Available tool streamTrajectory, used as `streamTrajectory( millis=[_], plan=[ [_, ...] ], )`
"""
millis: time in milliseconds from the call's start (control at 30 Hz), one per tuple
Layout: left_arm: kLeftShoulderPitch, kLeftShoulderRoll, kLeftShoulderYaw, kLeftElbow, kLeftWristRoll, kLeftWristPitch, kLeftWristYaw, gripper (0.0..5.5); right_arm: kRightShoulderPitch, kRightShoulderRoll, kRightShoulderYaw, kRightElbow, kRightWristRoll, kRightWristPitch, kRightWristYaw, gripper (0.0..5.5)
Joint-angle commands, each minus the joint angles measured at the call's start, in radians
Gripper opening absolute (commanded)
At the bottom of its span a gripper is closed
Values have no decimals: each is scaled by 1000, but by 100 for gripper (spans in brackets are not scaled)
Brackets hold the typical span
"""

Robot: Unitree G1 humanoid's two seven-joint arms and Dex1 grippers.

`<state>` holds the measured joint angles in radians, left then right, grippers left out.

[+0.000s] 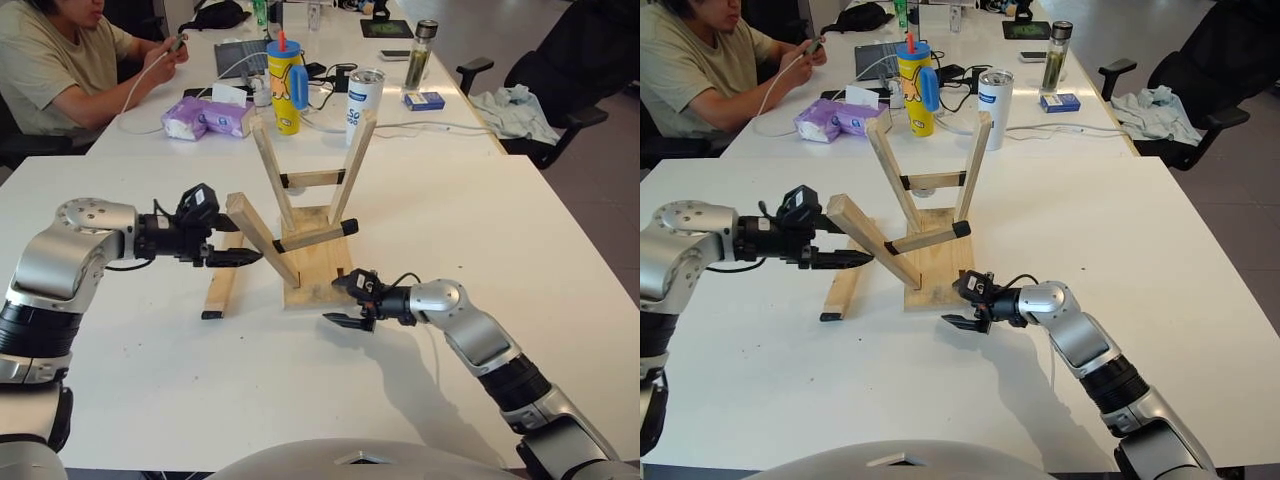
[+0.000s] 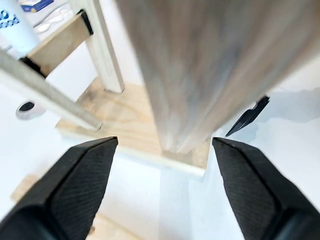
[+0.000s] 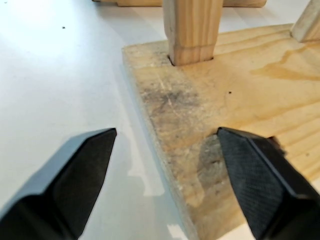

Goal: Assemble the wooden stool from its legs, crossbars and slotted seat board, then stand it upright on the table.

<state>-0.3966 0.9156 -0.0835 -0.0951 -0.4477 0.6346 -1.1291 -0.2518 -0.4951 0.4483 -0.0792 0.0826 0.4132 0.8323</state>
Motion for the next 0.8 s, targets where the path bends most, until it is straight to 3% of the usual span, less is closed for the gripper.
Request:
streamTrajectory(
  millis=[33, 167, 300, 533, 667, 800],
  plan=[
    [173, 53, 66, -38, 27, -11, 27, 415, 67, -4, 34, 46, -45, 107, -35, 375],
    [372, 54, 88, -15, 103, -86, 87, 479, 84, 18, 21, 50, -32, 121, -72, 375],
    [349, -111, 159, 62, 134, -154, 302, 538, 101, 65, 7, 45, 13, 153, -91, 375],
    [312, -403, 243, -57, 113, -4, 706, 538, 115, 125, 28, 40, 6, 169, -141, 375],
    [165, -595, 511, -227, -147, -29, 924, 538, 118, 138, 37, 53, -9, 169, -165, 375],
    [3, -654, 589, -373, -423, -45, 1010, 538, 120, 139, 46, 70, -21, 162, -173, 375]
  ],
)
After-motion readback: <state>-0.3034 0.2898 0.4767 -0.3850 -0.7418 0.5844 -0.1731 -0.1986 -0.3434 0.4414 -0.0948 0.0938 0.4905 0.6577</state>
